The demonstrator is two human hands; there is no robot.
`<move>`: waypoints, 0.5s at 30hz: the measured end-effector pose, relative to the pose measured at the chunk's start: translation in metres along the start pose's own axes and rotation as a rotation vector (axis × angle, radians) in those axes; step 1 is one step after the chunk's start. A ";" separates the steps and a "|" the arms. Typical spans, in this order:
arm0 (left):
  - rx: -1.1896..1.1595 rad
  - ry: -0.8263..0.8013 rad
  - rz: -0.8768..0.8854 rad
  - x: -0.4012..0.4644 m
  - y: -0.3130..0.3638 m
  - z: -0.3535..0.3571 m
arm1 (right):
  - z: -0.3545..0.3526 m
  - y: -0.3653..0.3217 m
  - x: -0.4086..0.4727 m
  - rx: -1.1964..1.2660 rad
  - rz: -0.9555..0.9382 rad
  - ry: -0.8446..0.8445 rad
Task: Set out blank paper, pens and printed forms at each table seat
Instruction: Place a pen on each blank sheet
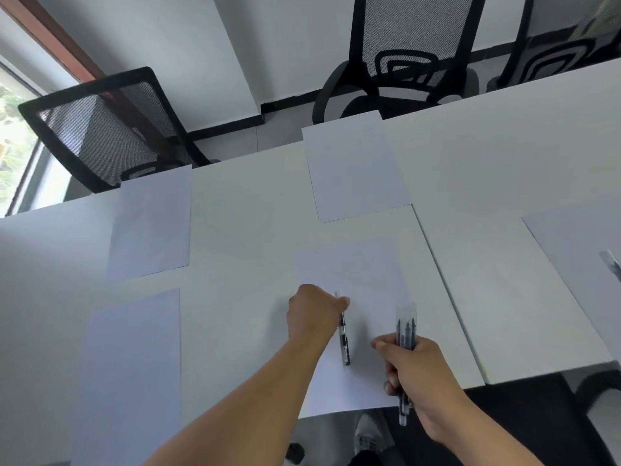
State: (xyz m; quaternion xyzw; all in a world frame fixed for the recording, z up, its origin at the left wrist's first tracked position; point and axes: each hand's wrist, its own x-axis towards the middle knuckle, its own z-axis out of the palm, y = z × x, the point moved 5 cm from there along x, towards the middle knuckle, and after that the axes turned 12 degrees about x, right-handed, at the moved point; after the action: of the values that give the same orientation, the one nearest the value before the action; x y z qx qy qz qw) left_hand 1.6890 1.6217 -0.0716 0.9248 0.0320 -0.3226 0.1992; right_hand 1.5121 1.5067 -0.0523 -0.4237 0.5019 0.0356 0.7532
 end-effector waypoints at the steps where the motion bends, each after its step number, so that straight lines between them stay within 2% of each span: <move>1: -0.004 0.000 -0.002 0.000 0.000 0.000 | 0.001 0.000 -0.001 -0.004 0.007 -0.006; 15: -0.064 0.008 -0.015 -0.007 -0.012 -0.004 | 0.010 -0.011 -0.012 -0.039 0.049 -0.068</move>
State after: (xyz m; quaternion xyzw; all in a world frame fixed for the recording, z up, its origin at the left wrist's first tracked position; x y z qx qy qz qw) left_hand 1.6841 1.6347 -0.0685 0.9191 0.0501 -0.3190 0.2260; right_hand 1.5188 1.5110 -0.0351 -0.4242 0.4855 0.0783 0.7604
